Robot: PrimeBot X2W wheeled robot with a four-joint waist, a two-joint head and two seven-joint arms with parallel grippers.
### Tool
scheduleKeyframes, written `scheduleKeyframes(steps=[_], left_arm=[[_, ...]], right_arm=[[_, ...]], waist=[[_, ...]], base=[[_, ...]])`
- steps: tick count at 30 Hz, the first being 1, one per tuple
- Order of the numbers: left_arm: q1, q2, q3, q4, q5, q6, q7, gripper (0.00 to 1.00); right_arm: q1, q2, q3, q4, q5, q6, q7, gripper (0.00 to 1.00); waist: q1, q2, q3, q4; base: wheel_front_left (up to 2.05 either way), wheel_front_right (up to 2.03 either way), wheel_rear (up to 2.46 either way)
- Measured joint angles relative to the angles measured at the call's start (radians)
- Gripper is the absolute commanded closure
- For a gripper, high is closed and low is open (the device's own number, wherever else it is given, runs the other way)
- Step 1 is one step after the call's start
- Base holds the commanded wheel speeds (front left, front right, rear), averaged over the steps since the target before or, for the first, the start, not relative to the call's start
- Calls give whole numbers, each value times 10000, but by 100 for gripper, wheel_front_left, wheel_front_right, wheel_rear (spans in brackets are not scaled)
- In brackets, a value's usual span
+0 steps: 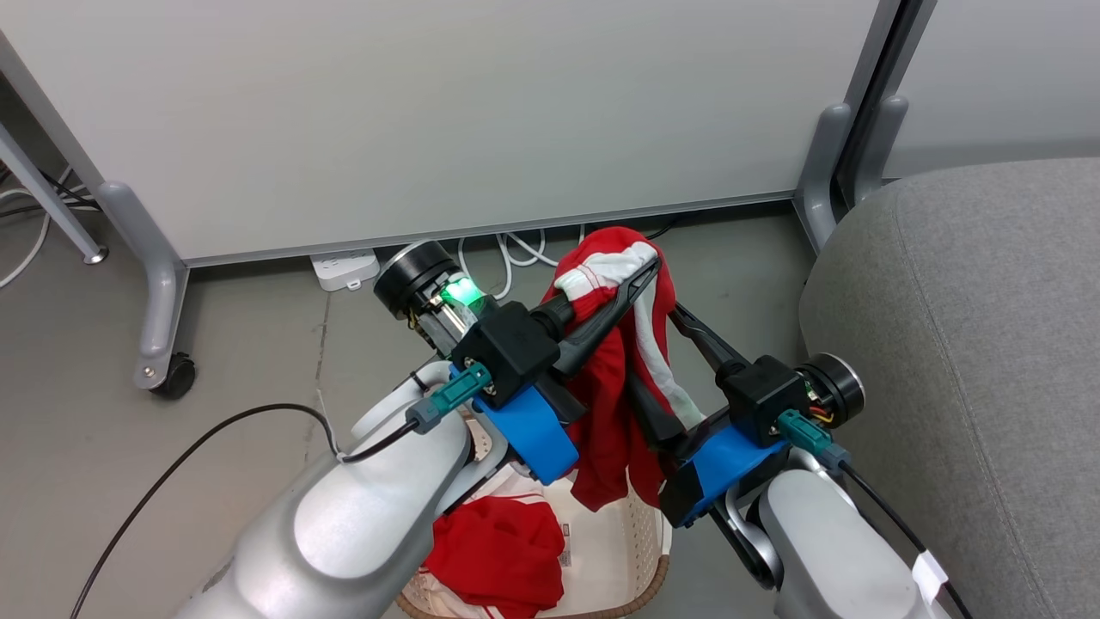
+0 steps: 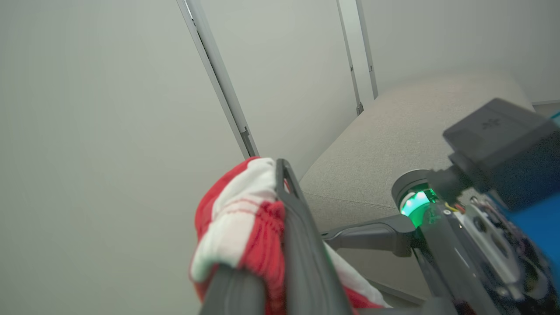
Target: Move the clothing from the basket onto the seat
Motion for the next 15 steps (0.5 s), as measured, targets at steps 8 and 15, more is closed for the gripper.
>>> scheduleKeyframes(steps=[8, 15], left_arm=[[0, -6, -12, -17, -2, 0, 0, 100], [2, -2, -13, 0, -4, 0, 0, 100]], right_arm=[[-288, 2, 343, 589, 265, 0, 0, 94], [-442, 2, 493, 767, 416, -2, 0, 100]], waist=[[0, 0, -4, -13], [0, 0, -46, -29]], base=[[0, 0, 0], [0, 0, 0]])
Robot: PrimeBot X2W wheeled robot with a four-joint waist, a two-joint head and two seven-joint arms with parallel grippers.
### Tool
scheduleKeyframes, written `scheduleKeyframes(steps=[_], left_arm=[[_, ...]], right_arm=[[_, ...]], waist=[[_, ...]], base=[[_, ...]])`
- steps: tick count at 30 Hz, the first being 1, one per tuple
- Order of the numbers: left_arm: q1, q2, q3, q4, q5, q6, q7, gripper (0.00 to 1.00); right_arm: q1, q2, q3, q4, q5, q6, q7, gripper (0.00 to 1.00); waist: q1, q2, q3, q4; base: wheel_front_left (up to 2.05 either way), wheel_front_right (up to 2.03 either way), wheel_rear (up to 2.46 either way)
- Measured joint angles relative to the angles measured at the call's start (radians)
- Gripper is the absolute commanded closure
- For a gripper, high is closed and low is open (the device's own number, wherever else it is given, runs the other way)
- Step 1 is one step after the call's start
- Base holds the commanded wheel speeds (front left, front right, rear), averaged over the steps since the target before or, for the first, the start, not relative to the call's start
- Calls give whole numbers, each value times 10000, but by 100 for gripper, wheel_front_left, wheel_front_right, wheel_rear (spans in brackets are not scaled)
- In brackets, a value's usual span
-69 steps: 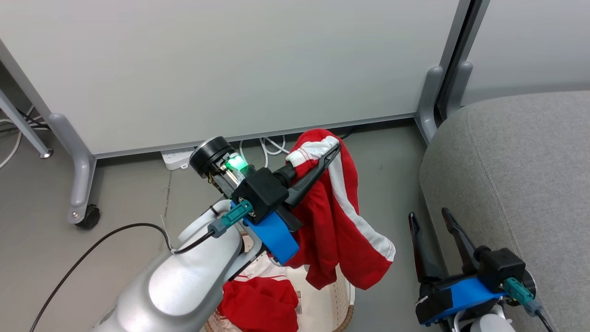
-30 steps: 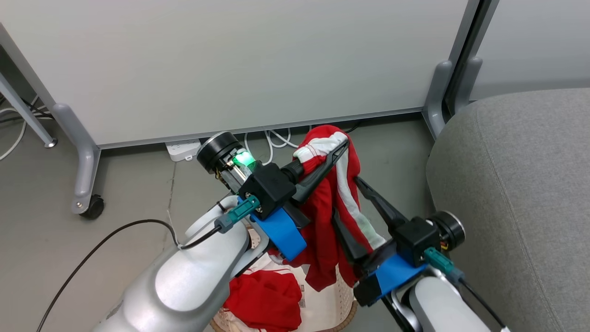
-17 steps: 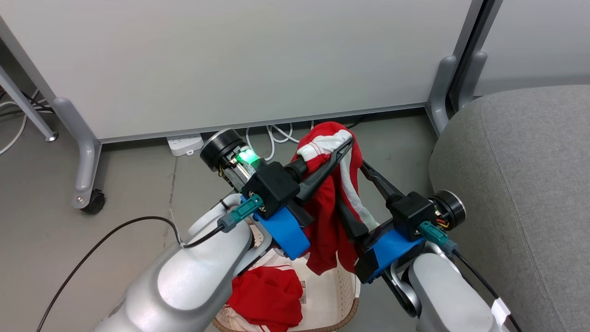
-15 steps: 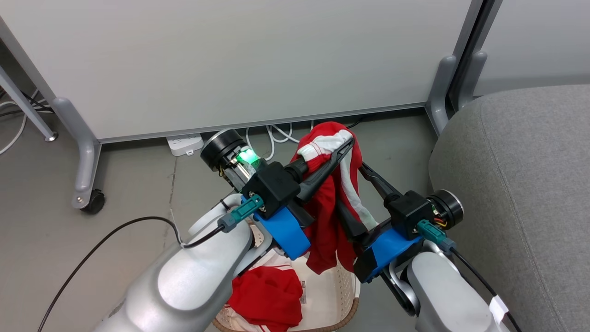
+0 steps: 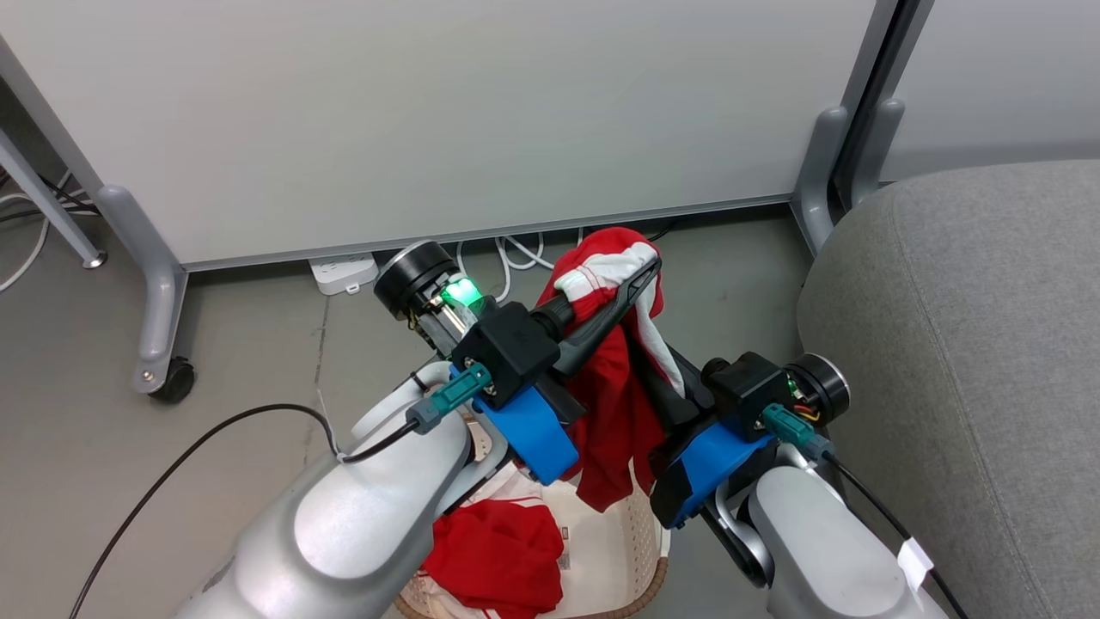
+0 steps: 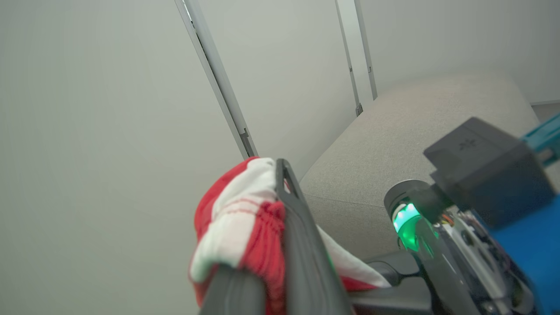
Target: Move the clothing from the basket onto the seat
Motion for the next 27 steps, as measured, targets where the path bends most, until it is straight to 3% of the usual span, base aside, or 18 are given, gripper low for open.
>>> scheduleKeyframes(steps=[20, 22, 27], left_arm=[[55, 21, -31, 61, -59, 0, 0, 100], [64, 23, -21, 96, -61, 0, 0, 0], [89, 17, -29, 138, -58, 0, 0, 0]], right_arm=[[4, 0, -21, -15, 151, 2, 0, 100], [5, 0, -35, -27, 163, 0, 0, 100], [9, 2, -326, -217, 157, 2, 0, 100]], waist=[[0, 0, -111, -32], [0, 0, -111, -32], [0, 0, -63, -30]], base=[[0, 0, 0], [0, 0, 0], [0, 0, 0]])
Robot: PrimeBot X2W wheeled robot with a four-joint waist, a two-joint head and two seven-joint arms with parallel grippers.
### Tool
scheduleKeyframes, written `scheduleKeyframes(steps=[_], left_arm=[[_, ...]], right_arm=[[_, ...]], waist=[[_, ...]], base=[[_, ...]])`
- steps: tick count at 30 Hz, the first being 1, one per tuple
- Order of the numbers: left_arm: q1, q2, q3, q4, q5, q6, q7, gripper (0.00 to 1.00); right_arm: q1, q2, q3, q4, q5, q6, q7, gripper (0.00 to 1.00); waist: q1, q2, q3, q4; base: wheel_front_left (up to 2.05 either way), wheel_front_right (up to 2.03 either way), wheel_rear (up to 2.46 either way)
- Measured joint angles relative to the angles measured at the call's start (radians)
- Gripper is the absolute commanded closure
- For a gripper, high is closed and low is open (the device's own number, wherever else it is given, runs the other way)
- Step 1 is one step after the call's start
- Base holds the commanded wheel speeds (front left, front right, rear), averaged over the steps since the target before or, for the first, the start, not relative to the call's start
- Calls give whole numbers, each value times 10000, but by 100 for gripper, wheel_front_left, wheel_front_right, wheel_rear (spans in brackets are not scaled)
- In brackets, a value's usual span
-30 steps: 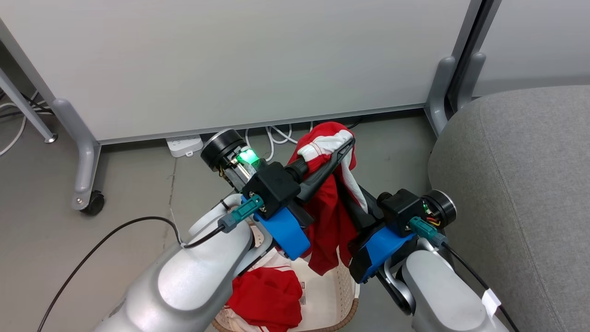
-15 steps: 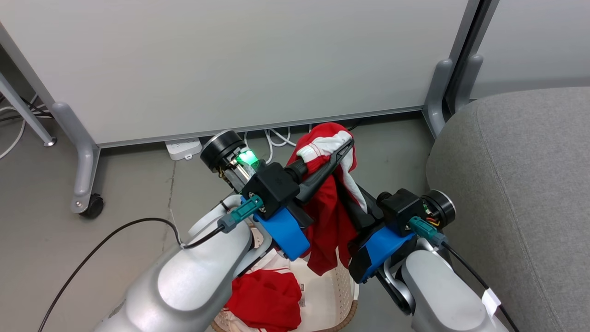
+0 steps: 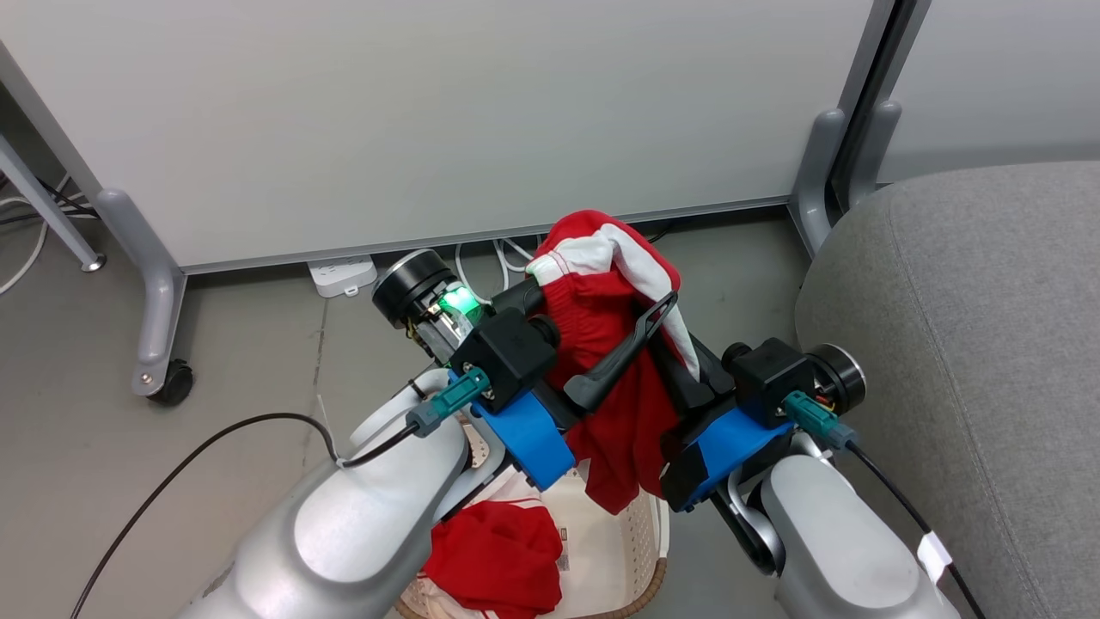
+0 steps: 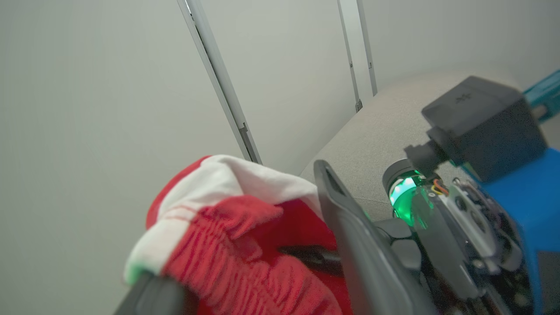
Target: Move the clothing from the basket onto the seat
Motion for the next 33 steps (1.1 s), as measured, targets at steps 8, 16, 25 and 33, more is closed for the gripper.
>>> scheduleKeyframes(steps=[8, 16, 25, 33], left_arm=[[12, 56, -40, 52, 4, 0, 0, 0], [7, 151, -205, 127, -2, 0, 0, 0], [-50, 407, -305, 198, -15, 0, 0, 0], [-281, 518, -570, 180, -13, 0, 0, 0]], right_arm=[[-6, 0, -702, -370, -102, -2, 0, 100], [-65, 2, -1538, -794, -119, 0, 0, 100], [-229, 0, -2713, -1356, -173, 0, 0, 100], [-237, 0, -3916, -1883, -199, -2, 2, 100]], waist=[[0, 0, 292, -96], [0, -1, 738, -467], [0, 0, 1285, -1170], [1, 0, 1782, -1914]], base=[[0, 0, 0], [0, 0, 0], [0, 0, 0], [0, 0, 0]])
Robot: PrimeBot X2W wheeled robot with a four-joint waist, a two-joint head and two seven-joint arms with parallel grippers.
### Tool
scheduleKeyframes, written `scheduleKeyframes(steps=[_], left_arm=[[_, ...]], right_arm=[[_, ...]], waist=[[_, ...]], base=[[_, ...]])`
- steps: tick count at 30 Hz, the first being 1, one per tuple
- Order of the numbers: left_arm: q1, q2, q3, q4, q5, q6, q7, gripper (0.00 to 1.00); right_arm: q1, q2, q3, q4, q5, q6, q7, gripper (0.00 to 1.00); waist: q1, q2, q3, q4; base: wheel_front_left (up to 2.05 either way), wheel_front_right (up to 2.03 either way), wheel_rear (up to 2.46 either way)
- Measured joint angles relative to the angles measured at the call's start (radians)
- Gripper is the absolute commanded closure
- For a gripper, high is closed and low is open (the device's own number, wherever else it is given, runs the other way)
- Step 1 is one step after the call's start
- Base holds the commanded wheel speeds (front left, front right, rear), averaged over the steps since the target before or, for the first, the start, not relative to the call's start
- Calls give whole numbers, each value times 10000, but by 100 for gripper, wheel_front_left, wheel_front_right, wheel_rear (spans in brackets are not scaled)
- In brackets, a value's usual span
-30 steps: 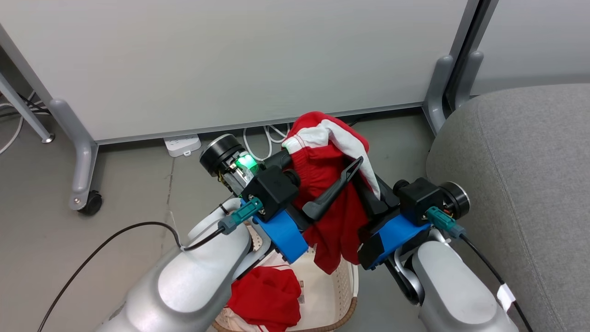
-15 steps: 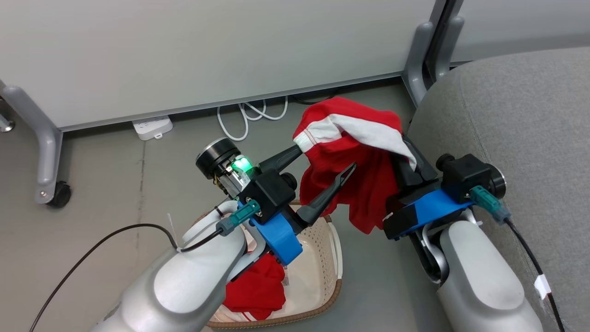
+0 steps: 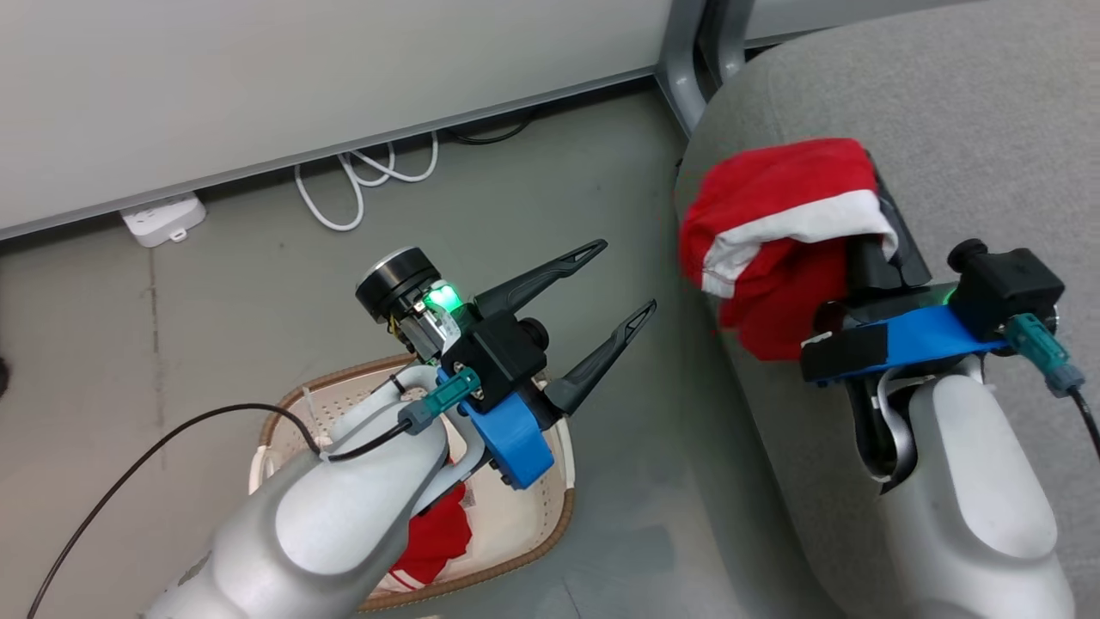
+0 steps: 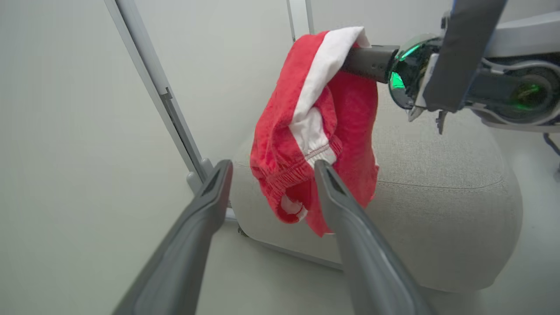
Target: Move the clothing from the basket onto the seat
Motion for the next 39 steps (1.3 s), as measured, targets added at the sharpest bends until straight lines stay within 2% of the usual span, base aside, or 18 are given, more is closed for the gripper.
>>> scheduleKeyframes(steps=[14, 22, 31, 39], left_arm=[[-264, 132, -685, -56, -90, 0, 0, 0], [-267, 169, -1045, -63, -190, 0, 0, 0], [-277, 222, -1189, 4, -261, 0, 0, 0], [-285, 201, -1112, -54, -267, 0, 0, 0]], right_arm=[[495, 2, -1854, -629, 92, 2, 0, 100], [1074, -2, -2535, -821, 222, 2, 0, 100], [1441, -2, -2688, -867, 401, 2, -2, 100], [1332, 0, -2700, -978, 493, 2, 0, 100]], waist=[[0, 0, 541, -1513], [0, 0, 800, -2227], [0, 0, 990, -2694], [0, 0, 1030, -2660]], base=[[0, 0, 0], [0, 0, 0], [0, 0, 0], [0, 0, 0]])
